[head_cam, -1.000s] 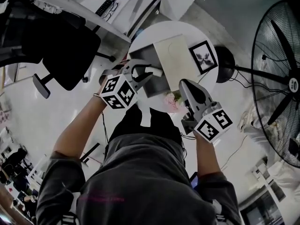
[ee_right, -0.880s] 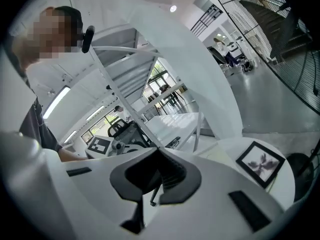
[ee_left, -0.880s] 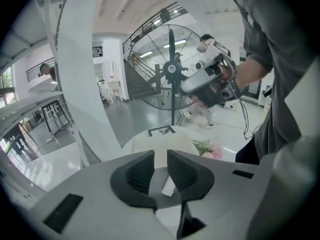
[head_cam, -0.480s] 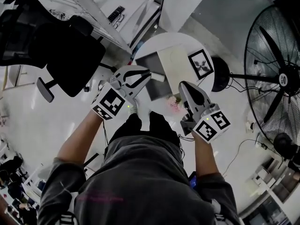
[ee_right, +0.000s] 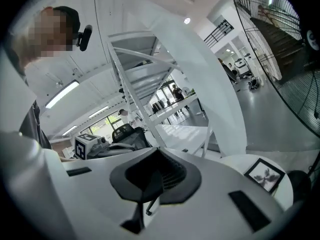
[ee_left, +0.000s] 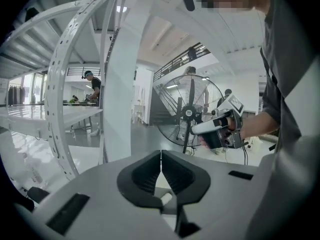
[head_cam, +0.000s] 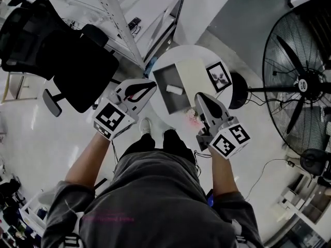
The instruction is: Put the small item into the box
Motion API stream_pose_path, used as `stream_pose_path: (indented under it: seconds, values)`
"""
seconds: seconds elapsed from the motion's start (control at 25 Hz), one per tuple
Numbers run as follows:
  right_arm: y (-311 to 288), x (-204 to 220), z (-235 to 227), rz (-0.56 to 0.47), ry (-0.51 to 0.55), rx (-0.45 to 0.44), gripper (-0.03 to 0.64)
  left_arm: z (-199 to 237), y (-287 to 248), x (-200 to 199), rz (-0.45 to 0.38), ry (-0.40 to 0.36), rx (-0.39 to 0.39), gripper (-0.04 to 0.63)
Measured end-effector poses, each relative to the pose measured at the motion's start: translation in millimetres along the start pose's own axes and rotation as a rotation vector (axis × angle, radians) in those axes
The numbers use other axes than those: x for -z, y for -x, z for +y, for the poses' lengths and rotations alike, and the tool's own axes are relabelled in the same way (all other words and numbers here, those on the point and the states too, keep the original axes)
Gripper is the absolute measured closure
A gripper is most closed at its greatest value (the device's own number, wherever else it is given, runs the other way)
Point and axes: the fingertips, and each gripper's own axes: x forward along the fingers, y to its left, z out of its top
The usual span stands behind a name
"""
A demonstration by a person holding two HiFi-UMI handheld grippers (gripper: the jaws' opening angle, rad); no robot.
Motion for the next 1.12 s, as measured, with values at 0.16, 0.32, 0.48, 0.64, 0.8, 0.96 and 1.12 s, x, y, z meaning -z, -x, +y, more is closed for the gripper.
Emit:
stream_pose_path:
  seconds: [0.16, 0.32, 0.48, 0.64, 0.8, 0.96, 1.12]
  values:
    - [3.3, -2.5, 13.0, -0.012, 0.018, 0.002, 0.595, -0.4, 20.7, -1.7, -0.020, 0.021, -0.019, 0.575]
    - [5.9, -3.6, 24.4, -0.020, 0.037, 0.004, 0.595, -2.0, 37.2, -5.7, -0.037, 0.057, -0.032, 0.578]
    - [7.0, -4.6, 35.1, -0.027, 0.058, 0.005, 0.595, -2.9, 49.9, -5.9, -0.066, 0.069, -0.032, 0.580]
    - [8.0, -5.0, 42.3, -0.029, 0.086, 0.012, 0.595, -5.5, 57.3, -9.1, -0.085, 0.078, -0.029, 0.580]
    - [9.3, -8.0, 51.4, -0.035, 0.111, 0.011, 0.595, -11.1, 61.8, -17.1, -0.092, 0.091, -0.022, 0.580]
    - [10.2, -10.3, 58.6, -0.041, 0.123, 0.008, 0.595, -14.0, 65.1, -26.0, -0.105, 0.080, -0.015, 0.581]
    - [11.9, -11.7, 63.8, -0.046, 0.133, 0.004, 0.595, -17.3, 67.4, -34.5, -0.114, 0.082, -0.010, 0.581]
